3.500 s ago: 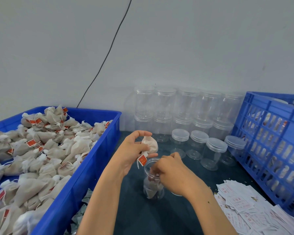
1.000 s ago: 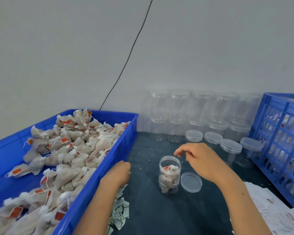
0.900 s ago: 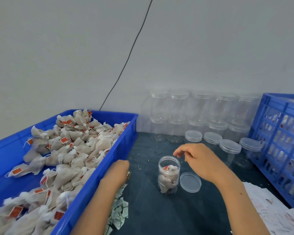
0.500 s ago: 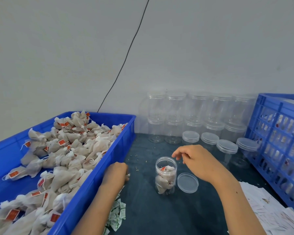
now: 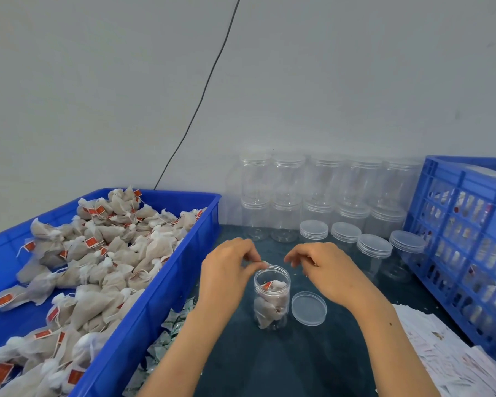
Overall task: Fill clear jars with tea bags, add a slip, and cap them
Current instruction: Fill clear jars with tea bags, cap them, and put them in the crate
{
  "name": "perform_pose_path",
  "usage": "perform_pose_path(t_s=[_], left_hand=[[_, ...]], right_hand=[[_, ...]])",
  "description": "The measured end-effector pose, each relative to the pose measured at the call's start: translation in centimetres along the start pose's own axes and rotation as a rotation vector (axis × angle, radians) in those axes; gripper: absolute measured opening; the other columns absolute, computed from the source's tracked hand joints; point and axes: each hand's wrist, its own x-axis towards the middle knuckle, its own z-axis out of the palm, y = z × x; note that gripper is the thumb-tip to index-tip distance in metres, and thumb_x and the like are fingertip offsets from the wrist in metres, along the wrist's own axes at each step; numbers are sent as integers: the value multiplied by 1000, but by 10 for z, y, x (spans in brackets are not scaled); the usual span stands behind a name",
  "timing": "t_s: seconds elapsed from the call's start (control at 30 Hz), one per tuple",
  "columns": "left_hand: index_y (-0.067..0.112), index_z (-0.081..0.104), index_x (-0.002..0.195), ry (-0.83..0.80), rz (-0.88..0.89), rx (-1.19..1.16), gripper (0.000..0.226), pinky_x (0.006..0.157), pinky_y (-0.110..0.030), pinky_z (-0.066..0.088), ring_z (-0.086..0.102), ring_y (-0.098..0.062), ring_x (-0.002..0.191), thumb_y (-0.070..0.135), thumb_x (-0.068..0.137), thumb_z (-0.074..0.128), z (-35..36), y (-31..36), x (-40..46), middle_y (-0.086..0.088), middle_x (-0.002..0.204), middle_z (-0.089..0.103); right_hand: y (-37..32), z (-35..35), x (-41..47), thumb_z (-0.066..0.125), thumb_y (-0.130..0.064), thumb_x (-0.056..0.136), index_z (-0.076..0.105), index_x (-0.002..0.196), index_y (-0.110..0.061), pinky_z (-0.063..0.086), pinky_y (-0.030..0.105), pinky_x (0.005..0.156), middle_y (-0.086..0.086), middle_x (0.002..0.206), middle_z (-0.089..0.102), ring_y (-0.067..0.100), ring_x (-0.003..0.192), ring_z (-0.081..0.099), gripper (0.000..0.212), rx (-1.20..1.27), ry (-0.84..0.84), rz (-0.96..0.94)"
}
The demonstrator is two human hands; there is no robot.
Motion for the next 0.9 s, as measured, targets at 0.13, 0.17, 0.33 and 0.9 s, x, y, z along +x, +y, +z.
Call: perform_pose_path(t_s=[0.13, 0.17, 0.33, 0.9], left_hand=[[29, 73, 83, -128, 30, 260, 17, 86, -13, 32, 41, 0, 116, 44, 77, 75, 16, 8, 9, 21, 122, 60], [29, 75, 90, -177, 33, 319, 18, 92, -15, 29, 36, -2, 123, 44, 79, 73, 18, 9, 11, 19, 131, 55], [25, 74, 102, -342, 48, 535, 20, 100, -27, 29, 35, -15, 131, 35, 86, 68, 21, 10, 19, 6, 139, 52], [30, 50, 92, -342, -283, -118, 25, 87, -39, 50, 62, -11, 97, 5, 90, 46, 9, -16, -5, 12, 103, 65]], right_hand=[[2, 1, 1, 39, -12, 100, 67, 112, -28, 48, 21, 83, -10, 107, 68, 1, 83, 56, 34, 3, 7, 4], [3, 1, 1, 39, -12, 101, 67, 112, -28, 49, 22, 84, -10, 107, 68, 1, 83, 56, 34, 4, 3, 5], [8, 4, 3, 38, -11, 100, 67, 112, -28, 49, 24, 86, -11, 108, 68, 3, 88, 58, 36, 13, -17, 14], [-11, 45, 9, 41, -3, 94, 66, 119, -29, 30, 36, 103, 2, 130, 43, 23, 125, 29, 44, -130, -120, -61]])
